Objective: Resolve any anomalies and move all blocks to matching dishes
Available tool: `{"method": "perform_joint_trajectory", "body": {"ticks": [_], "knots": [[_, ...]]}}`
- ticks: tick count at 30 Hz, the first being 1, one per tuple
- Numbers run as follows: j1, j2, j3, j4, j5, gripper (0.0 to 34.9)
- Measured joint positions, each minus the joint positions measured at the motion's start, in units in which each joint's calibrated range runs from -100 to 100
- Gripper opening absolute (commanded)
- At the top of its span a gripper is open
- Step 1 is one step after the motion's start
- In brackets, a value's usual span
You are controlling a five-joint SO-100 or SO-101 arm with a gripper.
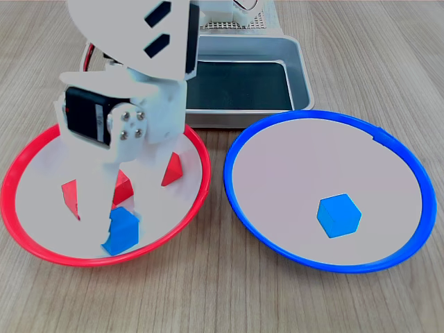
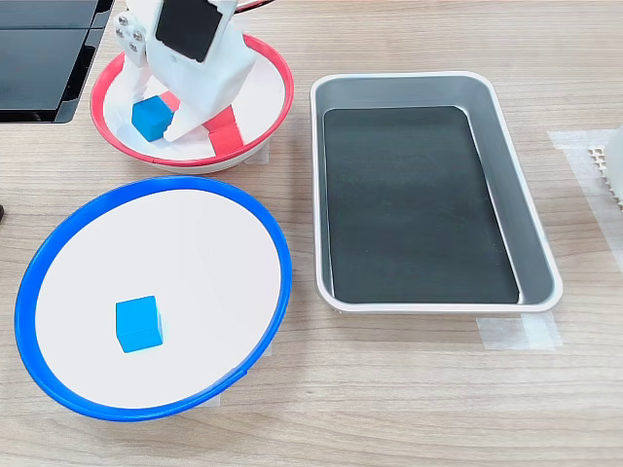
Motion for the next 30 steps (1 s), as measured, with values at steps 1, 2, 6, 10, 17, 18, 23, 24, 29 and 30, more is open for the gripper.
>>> {"method": "perform_joint_trajectory", "body": {"ticks": [1,2,6,10,17,18,23,24,29,30], "knots": [[-0.18,0.17,-0.18,0.00,0.00,1.6],[-0.35,0.85,-1.00,0.00,0.00,0.3],[-0.35,1.02,-1.00,0.82,0.00,0.3],[-0.35,-2.73,2.27,2.77,0.78,0.2],[-1.59,-18.84,9.35,4.32,6.59,0.2],[-2.83,-20.97,11.07,4.32,7.86,0.2],[-10.27,-29.58,21.69,1.31,14.21,0.2],[-11.59,-30.69,24.14,0.24,15.63,0.2],[-18.05,-35.72,39.02,-7.18,23.10,4.1],[-18.41,-36.49,41.83,-8.81,24.22,6.3]]}}
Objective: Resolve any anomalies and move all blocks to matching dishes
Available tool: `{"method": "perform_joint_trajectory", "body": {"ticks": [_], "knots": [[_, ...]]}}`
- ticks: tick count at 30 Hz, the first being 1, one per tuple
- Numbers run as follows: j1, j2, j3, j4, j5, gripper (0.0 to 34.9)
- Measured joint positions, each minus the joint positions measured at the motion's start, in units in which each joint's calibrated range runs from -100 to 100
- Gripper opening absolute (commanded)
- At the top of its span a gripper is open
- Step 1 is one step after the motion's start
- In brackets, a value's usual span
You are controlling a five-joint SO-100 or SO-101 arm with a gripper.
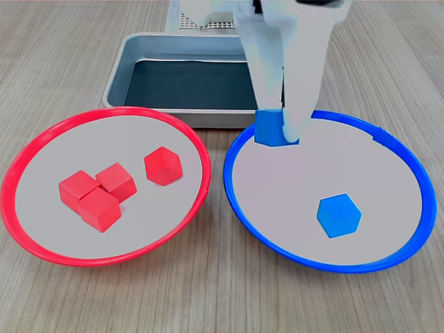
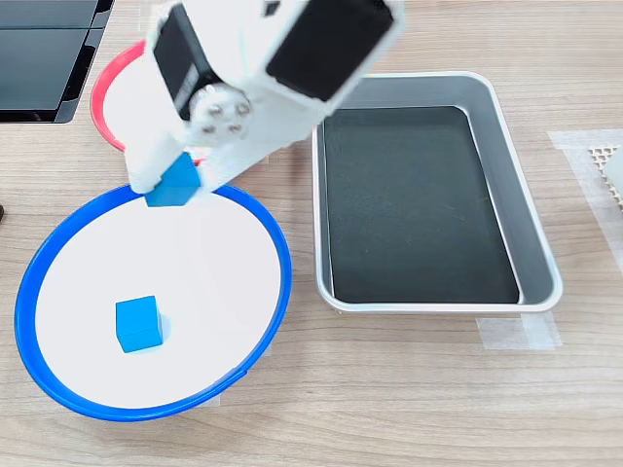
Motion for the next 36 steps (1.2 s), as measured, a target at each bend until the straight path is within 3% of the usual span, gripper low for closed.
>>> {"method": "perform_joint_trajectory", "body": {"ticks": [3,7,10,12,20,27,31,36], "knots": [[-2.21,-1.79,9.35,-6.53,4.20,14.7],[-1.50,-3.67,15.88,-11.09,7.03,17.6],[-2.57,-5.54,18.60,-13.21,8.25,11.2],[-2.39,-7.25,19.78,-14.11,8.25,0.3],[1.95,-24.81,30.40,-25.45,-2.15,0.0],[9.20,-53.03,57.35,-30.59,-7.91,0.0],[11.06,-71.61,74.50,-28.96,-8.99,0.0],[12.30,-91.99,86.93,-16.88,-8.79,0.0]]}}
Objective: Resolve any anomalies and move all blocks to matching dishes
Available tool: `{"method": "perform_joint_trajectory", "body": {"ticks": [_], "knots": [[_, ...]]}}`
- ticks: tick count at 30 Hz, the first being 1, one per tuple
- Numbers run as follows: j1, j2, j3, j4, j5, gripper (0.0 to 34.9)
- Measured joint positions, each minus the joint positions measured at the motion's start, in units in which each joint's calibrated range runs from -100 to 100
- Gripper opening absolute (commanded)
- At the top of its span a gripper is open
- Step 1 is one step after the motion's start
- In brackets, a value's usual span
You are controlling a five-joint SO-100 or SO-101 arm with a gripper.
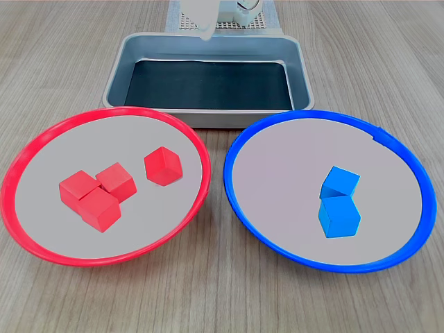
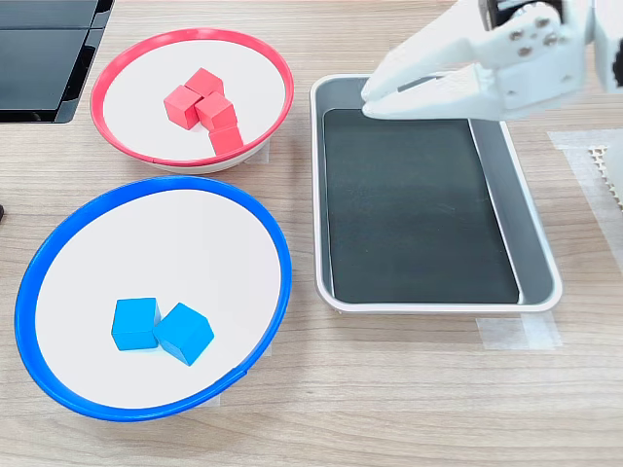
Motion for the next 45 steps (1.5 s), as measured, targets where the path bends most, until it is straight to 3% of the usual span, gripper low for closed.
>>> {"method": "perform_joint_trajectory", "body": {"ticks": [7,17,45], "knots": [[0.09,-12.45,3.81,14.44,-0.78,0.0],[-0.44,-13.30,3.81,20.23,-3.13,0.2],[-0.44,-13.30,3.81,20.64,-3.13,0.3]]}}
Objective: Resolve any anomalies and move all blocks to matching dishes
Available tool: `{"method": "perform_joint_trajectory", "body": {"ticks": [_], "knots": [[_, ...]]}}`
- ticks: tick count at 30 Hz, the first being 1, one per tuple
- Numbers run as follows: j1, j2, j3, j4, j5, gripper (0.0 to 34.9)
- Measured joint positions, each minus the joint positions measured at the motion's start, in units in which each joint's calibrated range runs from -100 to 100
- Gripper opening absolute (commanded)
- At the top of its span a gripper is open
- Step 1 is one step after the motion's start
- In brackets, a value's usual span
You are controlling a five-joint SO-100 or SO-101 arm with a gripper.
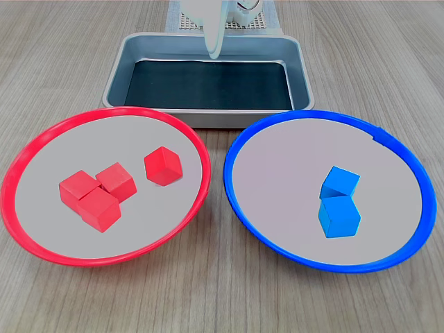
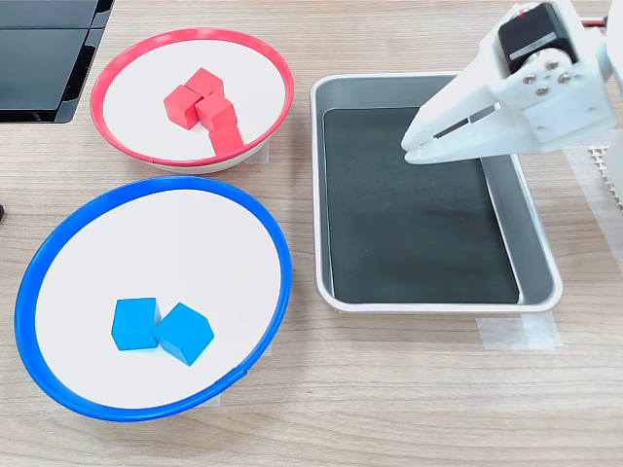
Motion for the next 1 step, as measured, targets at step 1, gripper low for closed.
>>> {"method": "perform_joint_trajectory", "body": {"ticks": [1], "knots": [[0.00,0.00,0.00,0.00,0.00,0.3]]}}
